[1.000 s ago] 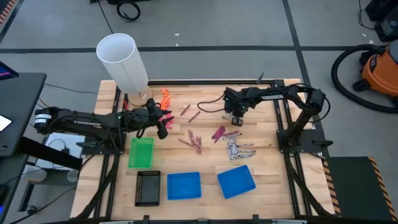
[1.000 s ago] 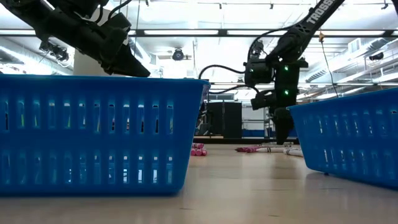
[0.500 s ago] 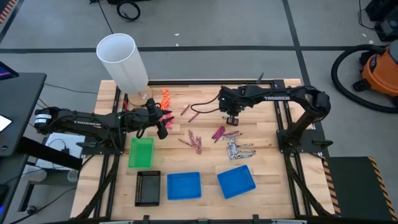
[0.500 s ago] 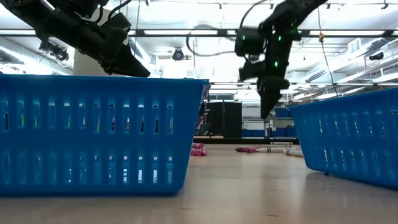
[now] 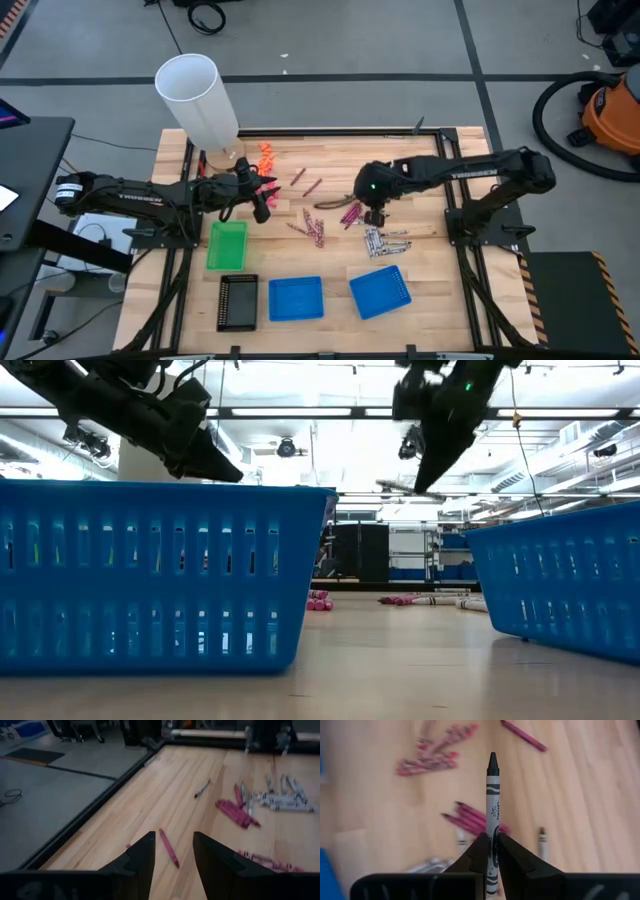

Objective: Sort crayons
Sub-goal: Put the black crayon into the right blue basket

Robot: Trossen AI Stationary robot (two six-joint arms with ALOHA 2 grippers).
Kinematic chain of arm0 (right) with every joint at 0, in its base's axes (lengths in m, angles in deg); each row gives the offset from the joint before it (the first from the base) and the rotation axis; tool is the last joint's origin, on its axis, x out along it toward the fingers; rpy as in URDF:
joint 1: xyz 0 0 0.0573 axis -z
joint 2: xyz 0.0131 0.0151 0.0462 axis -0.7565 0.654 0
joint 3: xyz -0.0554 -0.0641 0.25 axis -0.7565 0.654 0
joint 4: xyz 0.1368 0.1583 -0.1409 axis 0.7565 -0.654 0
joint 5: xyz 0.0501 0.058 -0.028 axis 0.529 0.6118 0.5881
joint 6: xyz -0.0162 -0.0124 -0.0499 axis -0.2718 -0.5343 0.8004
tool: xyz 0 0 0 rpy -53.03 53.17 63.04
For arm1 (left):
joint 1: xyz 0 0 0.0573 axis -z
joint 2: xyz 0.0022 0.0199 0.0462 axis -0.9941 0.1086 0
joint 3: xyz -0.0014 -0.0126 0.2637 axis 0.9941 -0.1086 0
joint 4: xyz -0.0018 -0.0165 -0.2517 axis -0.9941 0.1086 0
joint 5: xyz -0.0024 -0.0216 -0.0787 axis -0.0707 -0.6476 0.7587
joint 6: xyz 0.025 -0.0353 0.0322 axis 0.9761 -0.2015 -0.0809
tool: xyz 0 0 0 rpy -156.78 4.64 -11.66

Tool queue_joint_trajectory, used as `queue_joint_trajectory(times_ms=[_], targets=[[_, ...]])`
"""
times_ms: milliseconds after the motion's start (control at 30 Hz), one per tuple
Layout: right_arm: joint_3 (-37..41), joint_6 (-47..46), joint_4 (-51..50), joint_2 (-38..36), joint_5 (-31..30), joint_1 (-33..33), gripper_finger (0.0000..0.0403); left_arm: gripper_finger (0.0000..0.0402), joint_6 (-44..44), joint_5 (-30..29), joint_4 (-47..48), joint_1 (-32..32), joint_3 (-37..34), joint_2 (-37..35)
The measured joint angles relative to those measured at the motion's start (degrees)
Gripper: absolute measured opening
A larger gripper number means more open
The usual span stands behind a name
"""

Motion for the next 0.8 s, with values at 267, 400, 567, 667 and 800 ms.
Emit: queue_joint_trajectory(times_ms=[267, 400, 567, 667, 800], targets=[[0.0, -10.3, 0.0, -2.3, -2.0, -9.8, 0.0039, 0.0142, 0.4, 0.0, -5.3, 0.0, 0.0, 0.0], [0.0, -15.4, 0.0, -2.5, -0.7, -15.1, 0.0039, 0.0142, 0.0, 0.0, -5.9, 0.0, 0.0, 0.0], [0.1, -19.7, -0.1, 0.4, 4.1, -22.9, 0.0039, 0.0142, -2.0, 0.0, -5.8, 0.4, 0.0, 0.0], [0.2, -21.3, -0.1, 3.4, 6.3, -27.6, 0.0039, 0.0142, -3.1, 0.0, -5.8, 0.8, 0.0, 0.0], [0.3, -24.5, -0.1, 8.4, 7.4, -32.6, 0.0039, 0.0142, -4.9, 0.0, -5.8, 1.7, 0.0, 0.0]])
